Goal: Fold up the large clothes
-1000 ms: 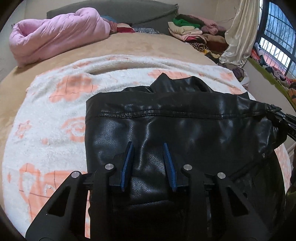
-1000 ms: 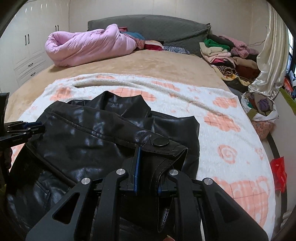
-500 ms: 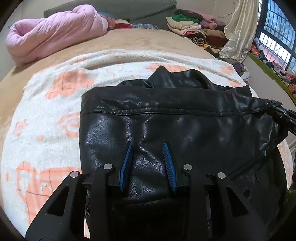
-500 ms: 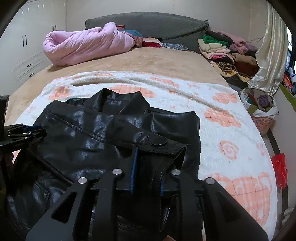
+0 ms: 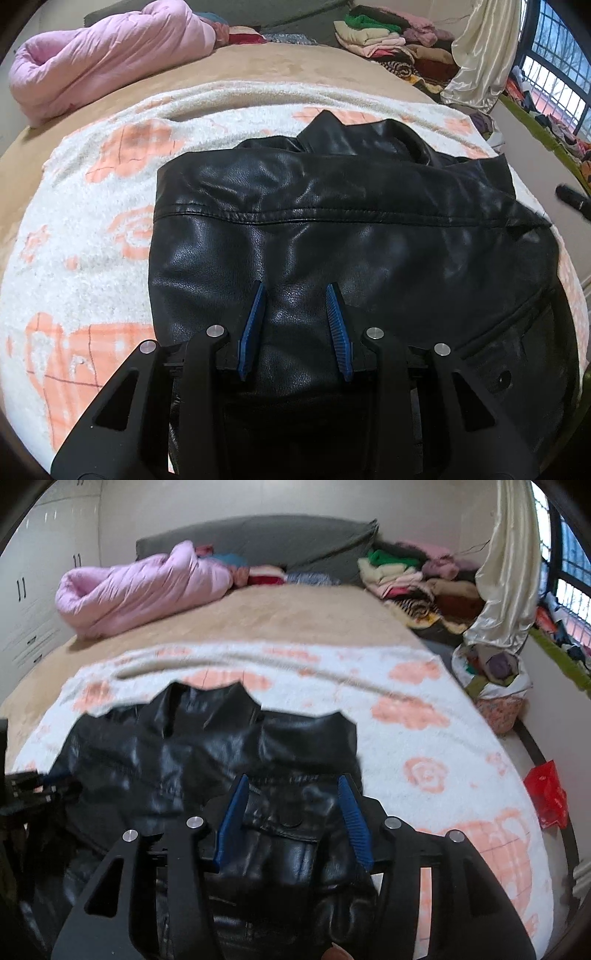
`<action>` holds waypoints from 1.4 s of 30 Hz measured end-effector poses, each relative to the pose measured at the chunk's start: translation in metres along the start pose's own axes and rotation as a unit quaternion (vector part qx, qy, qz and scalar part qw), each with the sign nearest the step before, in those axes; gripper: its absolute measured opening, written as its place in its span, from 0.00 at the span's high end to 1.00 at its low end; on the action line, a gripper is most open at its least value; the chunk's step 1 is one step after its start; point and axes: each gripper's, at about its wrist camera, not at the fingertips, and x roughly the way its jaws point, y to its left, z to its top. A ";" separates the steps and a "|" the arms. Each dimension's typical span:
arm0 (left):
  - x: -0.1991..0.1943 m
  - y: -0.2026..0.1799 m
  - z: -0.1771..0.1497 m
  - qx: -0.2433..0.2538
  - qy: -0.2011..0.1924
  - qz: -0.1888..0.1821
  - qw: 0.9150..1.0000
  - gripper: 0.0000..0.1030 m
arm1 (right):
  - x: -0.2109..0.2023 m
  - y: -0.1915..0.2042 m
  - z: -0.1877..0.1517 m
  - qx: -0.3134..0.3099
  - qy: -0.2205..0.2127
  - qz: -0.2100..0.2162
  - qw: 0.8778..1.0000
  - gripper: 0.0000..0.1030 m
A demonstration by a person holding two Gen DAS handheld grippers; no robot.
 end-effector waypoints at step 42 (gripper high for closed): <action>0.002 -0.001 0.000 0.000 -0.004 0.002 1.000 0.74 | 0.048 0.055 -0.007 -0.027 0.050 0.075 0.996 0.32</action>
